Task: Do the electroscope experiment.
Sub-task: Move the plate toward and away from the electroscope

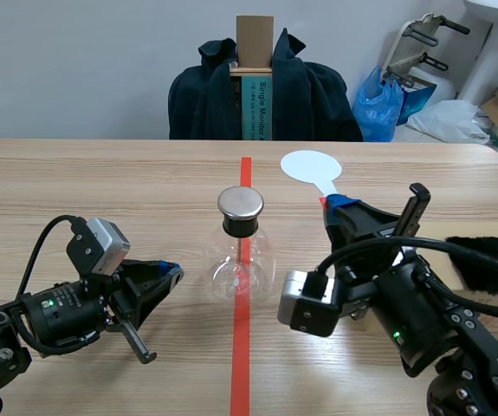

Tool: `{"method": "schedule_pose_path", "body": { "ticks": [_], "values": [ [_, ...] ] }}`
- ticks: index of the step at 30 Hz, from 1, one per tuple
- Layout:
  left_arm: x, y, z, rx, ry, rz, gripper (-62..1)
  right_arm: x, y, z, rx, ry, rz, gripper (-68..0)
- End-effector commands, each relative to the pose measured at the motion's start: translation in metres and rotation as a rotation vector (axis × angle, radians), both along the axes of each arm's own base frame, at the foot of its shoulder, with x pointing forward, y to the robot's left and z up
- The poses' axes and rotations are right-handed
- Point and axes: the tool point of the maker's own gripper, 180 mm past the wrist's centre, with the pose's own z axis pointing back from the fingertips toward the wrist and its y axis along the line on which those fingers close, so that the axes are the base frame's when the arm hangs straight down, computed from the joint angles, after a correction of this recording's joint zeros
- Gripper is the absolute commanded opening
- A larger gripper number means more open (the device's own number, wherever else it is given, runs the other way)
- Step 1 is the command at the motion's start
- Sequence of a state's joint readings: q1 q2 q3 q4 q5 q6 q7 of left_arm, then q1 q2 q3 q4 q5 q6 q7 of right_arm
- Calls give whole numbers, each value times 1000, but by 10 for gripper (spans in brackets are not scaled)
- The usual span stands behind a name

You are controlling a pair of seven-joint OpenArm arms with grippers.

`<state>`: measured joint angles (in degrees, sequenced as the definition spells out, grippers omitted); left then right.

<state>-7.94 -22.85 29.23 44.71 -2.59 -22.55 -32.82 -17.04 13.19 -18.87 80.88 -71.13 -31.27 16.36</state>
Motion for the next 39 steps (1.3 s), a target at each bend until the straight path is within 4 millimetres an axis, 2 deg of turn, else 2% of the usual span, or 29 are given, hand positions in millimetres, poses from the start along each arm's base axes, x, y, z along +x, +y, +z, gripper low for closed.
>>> {"method": "schedule_pose_path", "body": {
  "ticks": [1,9,28,39],
  "values": [
    [5,-4,11,-32,-28,2,-577,4,-3,10,2,-36,-5,-668],
    [5,-4,11,-32,-28,2,-577,4,-2,10,1,-36,3,-669],
    [6,-4,11,-34,-28,4,-577,-34,48,7,-32,-48,350,-668],
    [6,-4,11,-34,-28,5,-577,-38,52,7,-34,-49,383,-668]
  ]
}}
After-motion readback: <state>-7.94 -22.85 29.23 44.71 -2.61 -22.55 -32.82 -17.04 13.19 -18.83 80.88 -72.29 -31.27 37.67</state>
